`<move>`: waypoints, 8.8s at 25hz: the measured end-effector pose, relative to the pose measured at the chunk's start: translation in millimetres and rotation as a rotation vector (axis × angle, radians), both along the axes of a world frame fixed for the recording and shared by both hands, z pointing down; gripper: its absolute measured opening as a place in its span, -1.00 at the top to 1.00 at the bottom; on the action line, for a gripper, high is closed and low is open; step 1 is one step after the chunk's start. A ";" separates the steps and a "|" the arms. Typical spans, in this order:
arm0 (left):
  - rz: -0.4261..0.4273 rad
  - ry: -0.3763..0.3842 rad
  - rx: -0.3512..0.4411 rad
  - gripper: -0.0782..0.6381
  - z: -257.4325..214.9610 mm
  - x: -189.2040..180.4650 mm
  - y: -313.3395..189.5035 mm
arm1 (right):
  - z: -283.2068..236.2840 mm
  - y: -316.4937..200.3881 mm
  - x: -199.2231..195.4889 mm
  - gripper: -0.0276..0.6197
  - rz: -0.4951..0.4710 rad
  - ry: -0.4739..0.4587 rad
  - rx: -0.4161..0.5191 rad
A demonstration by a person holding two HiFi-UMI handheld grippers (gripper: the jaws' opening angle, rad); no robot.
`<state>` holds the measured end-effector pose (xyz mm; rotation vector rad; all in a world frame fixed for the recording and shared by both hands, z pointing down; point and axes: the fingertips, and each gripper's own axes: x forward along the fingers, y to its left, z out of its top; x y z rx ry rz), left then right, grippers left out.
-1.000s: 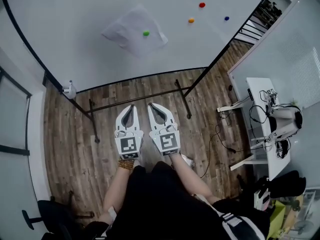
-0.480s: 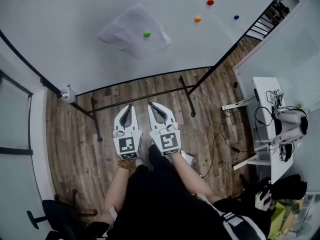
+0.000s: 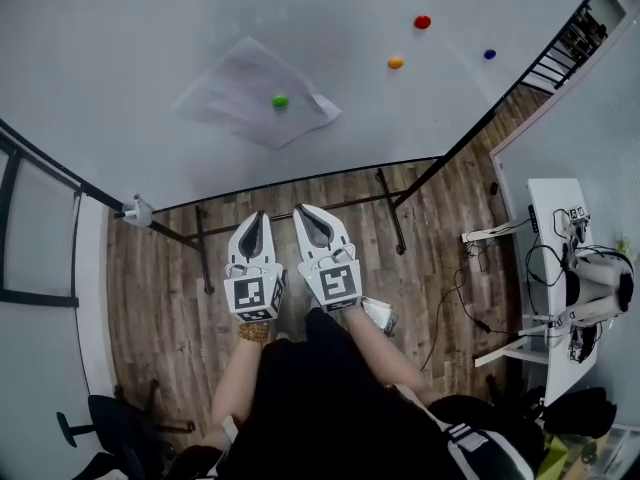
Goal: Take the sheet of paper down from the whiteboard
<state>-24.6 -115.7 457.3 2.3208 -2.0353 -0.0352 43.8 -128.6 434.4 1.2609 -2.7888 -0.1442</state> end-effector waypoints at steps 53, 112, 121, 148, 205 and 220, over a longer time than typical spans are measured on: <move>0.207 0.188 0.061 0.75 -12.7 -73.3 -113.4 | -63.0 -121.1 -59.8 0.91 0.185 0.210 0.276; 0.191 0.130 0.042 0.75 13.1 -82.7 -146.9 | -63.0 -186.4 -55.0 0.53 0.232 0.186 0.226; 0.214 0.163 0.072 0.71 8.5 -84.3 -151.1 | -64.3 -186.5 -54.7 0.54 0.243 0.183 0.226; 0.260 0.233 0.174 0.42 -14.8 -91.1 -158.1 | -65.2 -186.5 -55.1 0.54 0.225 0.175 0.212; 0.348 0.519 0.199 0.42 -16.1 -86.9 -157.5 | -65.2 -186.7 -56.9 0.54 0.217 0.185 0.222; 0.564 0.267 0.292 0.33 -44.4 -54.8 -127.3 | -65.1 -187.0 -57.4 0.54 0.215 0.183 0.227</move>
